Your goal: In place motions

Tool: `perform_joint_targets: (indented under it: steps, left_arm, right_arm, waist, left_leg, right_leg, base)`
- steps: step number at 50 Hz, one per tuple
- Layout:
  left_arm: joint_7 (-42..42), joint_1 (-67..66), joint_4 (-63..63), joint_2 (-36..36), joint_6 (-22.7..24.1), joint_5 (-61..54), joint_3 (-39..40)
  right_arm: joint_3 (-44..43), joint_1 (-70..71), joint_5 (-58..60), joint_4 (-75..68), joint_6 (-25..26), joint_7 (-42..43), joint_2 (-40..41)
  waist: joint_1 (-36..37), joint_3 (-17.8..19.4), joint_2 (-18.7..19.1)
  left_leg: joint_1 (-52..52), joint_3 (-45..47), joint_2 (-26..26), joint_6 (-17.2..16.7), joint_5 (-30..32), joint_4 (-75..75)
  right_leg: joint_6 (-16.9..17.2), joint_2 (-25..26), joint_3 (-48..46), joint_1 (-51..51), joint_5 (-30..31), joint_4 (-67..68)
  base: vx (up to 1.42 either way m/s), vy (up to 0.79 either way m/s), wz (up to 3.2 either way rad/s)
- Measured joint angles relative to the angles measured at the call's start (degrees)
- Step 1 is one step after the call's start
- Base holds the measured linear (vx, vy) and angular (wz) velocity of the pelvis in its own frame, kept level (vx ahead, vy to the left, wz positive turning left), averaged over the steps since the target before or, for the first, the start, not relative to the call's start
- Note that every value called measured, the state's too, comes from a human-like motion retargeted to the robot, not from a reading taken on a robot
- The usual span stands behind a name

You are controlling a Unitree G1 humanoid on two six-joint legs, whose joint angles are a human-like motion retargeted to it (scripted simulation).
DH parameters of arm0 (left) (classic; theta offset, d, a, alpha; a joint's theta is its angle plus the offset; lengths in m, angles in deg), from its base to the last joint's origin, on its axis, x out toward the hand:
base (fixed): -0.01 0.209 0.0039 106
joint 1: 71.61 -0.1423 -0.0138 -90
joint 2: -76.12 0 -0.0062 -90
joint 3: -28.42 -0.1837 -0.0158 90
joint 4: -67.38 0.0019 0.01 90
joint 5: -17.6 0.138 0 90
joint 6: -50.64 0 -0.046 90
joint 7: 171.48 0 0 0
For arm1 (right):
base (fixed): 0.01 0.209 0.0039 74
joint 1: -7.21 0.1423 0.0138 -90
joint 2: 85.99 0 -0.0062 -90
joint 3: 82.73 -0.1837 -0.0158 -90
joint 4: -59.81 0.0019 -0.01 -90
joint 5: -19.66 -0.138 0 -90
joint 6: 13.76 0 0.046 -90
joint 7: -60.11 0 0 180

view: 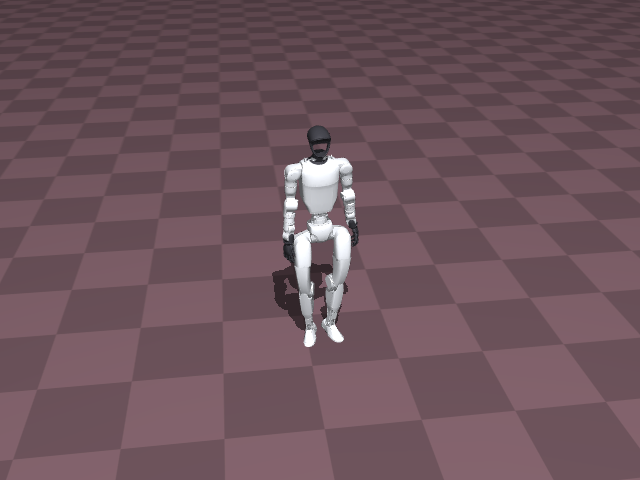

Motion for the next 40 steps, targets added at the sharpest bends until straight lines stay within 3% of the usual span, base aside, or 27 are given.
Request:
perform_joint_targets:
  steps: [3,6,10,12,16,18,20,22,25,27,32,37,40]
  left_arm:
    - [-0.02,0.56,-0.82,-0.13,-0.10,-0.10,0.03]
    - [-0.49,1.04,-3.27,0.03,0.19,-1.31,-0.77]
    - [-1.68,0.43,-8.58,1.15,0.47,-1.08,-0.52]
    - [-1.67,-0.23,-11.40,1.75,1.45,-1.02,-0.81]
    - [-1.71,-0.48,-15.46,1.90,2.73,-0.03,-2.71]
    - [-1.51,-0.22,-16.25,1.63,3.39,0.70,-3.73]
    - [-1.57,0.74,-16.40,1.27,3.72,1.05,-4.15]
    - [-1.90,1.30,-15.82,1.07,3.71,0.71,-4.31]
    - [-2.78,1.25,-14.27,0.12,3.74,-0.46,-4.70]
    - [-3.16,1.40,-13.19,-1.58,3.55,0.00,-5.61]
    - [-0.32,-1.55,-10.06,-3.38,3.04,5.04,-5.38]
    - [-1.18,-5.37,-3.87,-2.69,1.75,4.89,-3.94]
    - [-0.47,-6.28,-1.29,-1.39,0.14,6.11,-2.14]
  right_arm:
    - [-0.36,0.22,0.51,-1.23,0.06,-0.29,0.03]
    - [-1.22,0.27,0.87,-2.11,0.14,-0.36,-0.47]
    - [-2.23,0.16,0.27,-4.23,1.43,0.99,-1.73]
    - [-3.14,0.18,-1.42,-5.66,2.35,2.49,-2.50]
    - [-4.93,-0.30,-5.42,-7.49,2.17,3.41,-3.79]
    - [-5.45,-0.74,-6.53,-7.49,1.61,3.42,-4.29]
    - [-5.70,0.32,-6.52,-7.49,0.96,3.93,-4.64]
    - [-5.71,1.61,-5.55,-6.92,0.83,5.17,-4.61]
    - [-3.57,2.60,-5.48,-5.93,-0.09,7.14,-3.94]
    - [-1.85,2.99,-6.46,-5.86,-1.45,7.20,-3.53]
    - [-1.01,2.23,-4.58,-6.41,-1.23,4.74,-3.55]
    - [-1.79,1.86,-3.73,-8.14,0.03,5.45,-4.90]
    - [-2.98,3.27,-6.63,-11.06,1.31,5.45,-6.26]
  waist:
    - [-0.81,-0.65,-1.33]
    - [-1.71,-0.60,-2.27]
    - [-1.74,-0.81,-3.35]
    - [-0.18,-0.70,-2.77]
    - [4.82,1.10,-2.15]
    - [6.03,1.59,-2.09]
    - [4.45,2.09,-2.05]
    - [1.09,2.36,-0.64]
    - [-1.97,2.28,0.79]
    - [-2.43,2.43,1.62]
    - [0.78,0.92,2.32]
    - [0.33,-2.30,4.49]
    - [-0.74,-3.14,5.37]
  left_leg:
    - [-2.11,1.31,0.77,-1.73,-3.10,5.50]
    - [-5.64,3.54,1.87,-2.63,-1.57,14.11]
    - [-9.61,2.02,2.41,-1.19,-1.63,21.02]
    - [-9.99,-4.20,1.17,-1.07,-2.21,17.12]
    - [-8.86,-28.12,-3.79,-3.69,1.53,9.03]
    - [-7.82,-30.37,-3.40,-6.29,1.44,6.63]
    - [-6.72,-22.56,-2.84,-2.50,-0.75,5.65]
    - [-5.04,-15.22,0.31,-1.85,0.04,1.94]
    - [-4.86,-13.34,1.72,-0.95,-0.53,1.10]
    - [-3.59,-5.50,3.78,-0.22,-1.73,0.17]
    - [1.01,13.64,5.84,0.00,-6.13,-1.96]
    - [4.72,31.78,6.93,-2.46,-11.15,-2.78]
    - [6.42,38.07,6.66,-5.21,-12.95,-2.33]
  right_leg:
    - [-0.36,-0.71,1.05,-0.82,0.50,-1.01]
    - [-0.16,-1.36,2.79,-1.52,0.83,-1.43]
    - [-0.17,-2.84,6.29,-3.06,1.72,-0.88]
    - [-0.73,-1.76,9.52,-3.64,2.29,-0.97]
    - [-1.31,0.06,18.01,-3.99,4.11,-1.00]
    - [-1.33,0.45,21.66,-4.67,5.50,-0.58]
    - [-1.65,0.49,23.74,-5.90,6.38,0.17]
    - [-2.53,1.55,23.52,-7.05,6.57,0.73]
    - [-6.15,2.01,21.67,-9.72,5.62,2.67]
    - [-8.98,-1.00,9.23,-10.46,3.24,4.03]
    - [-7.76,-5.33,-21.93,-7.84,-2.38,5.28]
    - [-4.40,-4.10,-40.00,-5.27,-5.17,8.72]
    - [-4.77,-1.81,-41.52,-3.61,-5.43,6.18]
  base:
    - [0.05,-0.22,-0.29]
    - [0.03,-0.16,-0.33]
    - [0.06,-0.03,-1.01]
    - [0.10,0.07,-1.84]
    - [0.13,0.11,-2.35]
    - [0.12,0.14,-2.11]
    - [-0.01,0.13,-1.52]
    - [-0.06,0.11,-1.39]
    - [-0.04,0.06,-2.53]
    - [-0.12,-0.03,-3.28]
    - [0.01,-0.09,-3.74]
    - [0.13,-0.17,-3.77]
    - [0.14,-0.18,-3.51]
